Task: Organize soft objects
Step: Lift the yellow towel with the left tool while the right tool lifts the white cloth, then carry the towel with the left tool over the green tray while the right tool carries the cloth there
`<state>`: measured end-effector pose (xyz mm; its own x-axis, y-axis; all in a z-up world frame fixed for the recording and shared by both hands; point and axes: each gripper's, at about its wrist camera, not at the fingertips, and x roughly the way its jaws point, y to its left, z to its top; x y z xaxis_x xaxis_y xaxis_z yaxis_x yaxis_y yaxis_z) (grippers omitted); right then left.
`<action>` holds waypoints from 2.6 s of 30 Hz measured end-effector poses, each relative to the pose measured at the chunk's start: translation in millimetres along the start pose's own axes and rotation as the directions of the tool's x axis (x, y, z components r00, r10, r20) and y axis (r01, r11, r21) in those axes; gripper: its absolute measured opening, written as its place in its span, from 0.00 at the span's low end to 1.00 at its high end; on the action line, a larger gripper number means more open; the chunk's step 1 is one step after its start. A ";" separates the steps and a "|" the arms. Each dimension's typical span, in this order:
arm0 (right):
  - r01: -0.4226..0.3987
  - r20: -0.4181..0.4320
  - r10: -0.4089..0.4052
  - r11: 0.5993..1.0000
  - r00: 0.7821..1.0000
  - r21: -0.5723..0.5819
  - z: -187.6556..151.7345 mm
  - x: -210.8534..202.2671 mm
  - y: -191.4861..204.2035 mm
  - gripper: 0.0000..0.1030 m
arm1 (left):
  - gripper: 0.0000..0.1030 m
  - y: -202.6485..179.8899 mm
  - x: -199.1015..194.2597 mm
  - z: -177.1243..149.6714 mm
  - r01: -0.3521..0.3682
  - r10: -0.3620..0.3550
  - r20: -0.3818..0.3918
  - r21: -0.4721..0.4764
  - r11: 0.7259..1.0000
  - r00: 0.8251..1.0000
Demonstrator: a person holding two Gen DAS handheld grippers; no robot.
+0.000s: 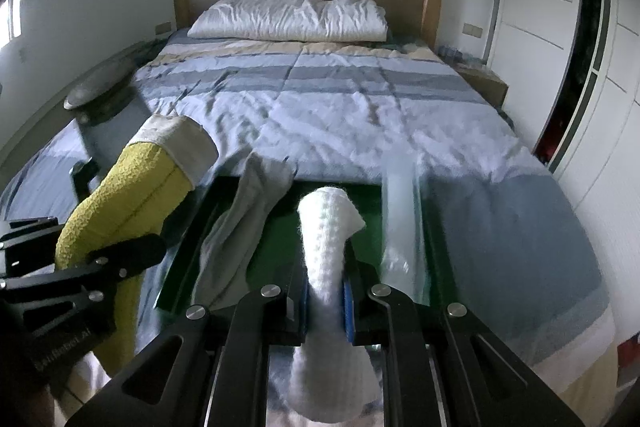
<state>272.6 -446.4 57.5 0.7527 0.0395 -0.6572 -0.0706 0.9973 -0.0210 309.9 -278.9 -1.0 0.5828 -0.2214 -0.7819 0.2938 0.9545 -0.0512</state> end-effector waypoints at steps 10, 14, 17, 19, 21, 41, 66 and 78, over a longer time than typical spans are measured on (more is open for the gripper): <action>0.028 0.011 -0.028 0.999 1.000 -0.021 19.0 41.1 -16.6 0.11 | 0.19 -18.5 25.7 19.9 -0.020 0.020 0.036 0.010 1.000 0.999; 0.027 0.001 -0.027 1.000 1.000 -0.013 21.6 58.3 -24.7 0.11 | 0.19 -24.7 36.5 21.9 -0.020 0.020 0.027 0.012 1.000 0.999; 0.028 -0.002 -0.028 1.000 1.000 -0.013 24.4 67.9 -28.3 0.11 | 0.19 -27.4 42.2 21.6 -0.021 0.021 0.021 0.016 1.000 1.000; 0.024 -0.003 -0.024 1.000 1.000 -0.012 25.7 72.4 -30.3 0.11 | 0.19 -29.8 45.4 23.6 -0.022 0.021 0.020 0.019 1.000 1.000; 0.023 -0.003 -0.023 1.000 1.000 -0.009 27.1 79.2 -32.4 0.11 | 0.19 -30.8 49.2 24.7 -0.021 0.021 0.019 0.024 0.999 1.000; -0.005 -0.002 0.005 1.000 1.000 0.022 26.8 111.1 -46.1 0.12 | 0.19 -29.4 79.4 23.6 -0.044 0.044 -0.020 0.007 0.999 0.999; -0.009 -0.046 0.010 1.000 0.999 0.009 38.9 147.4 -52.9 0.12 | 0.19 -31.8 101.5 20.9 -0.066 0.065 -0.064 -0.002 0.998 0.996; -0.024 -0.051 0.024 1.000 0.998 -0.004 40.9 154.1 -53.3 0.13 | 0.19 -32.0 106.3 19.8 -0.069 0.069 -0.070 0.001 0.998 0.995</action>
<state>419.1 -490.9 -11.8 0.7162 0.0600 -0.6953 -0.0912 0.9958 -0.0080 377.5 -336.9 -70.2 0.5473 -0.1405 -0.8251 0.2535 0.9673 0.0035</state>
